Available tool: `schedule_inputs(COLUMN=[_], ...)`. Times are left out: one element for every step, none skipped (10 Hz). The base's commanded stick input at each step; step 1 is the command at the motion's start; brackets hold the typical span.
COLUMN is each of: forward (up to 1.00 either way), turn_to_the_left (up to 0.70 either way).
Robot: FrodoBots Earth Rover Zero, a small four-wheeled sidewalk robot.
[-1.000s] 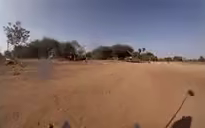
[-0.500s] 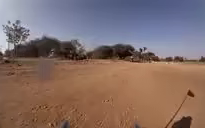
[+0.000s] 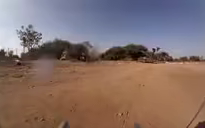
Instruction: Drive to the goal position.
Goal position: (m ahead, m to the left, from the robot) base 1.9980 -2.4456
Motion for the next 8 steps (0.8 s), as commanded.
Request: schedule_inputs(forward=[0.7,0.7,0.7,0.7,0.7,0.7,0.7,0.7], turn_to_the_left=[0.0,0.0,0.0,0.0,0.0,0.0,0.0,0.03])
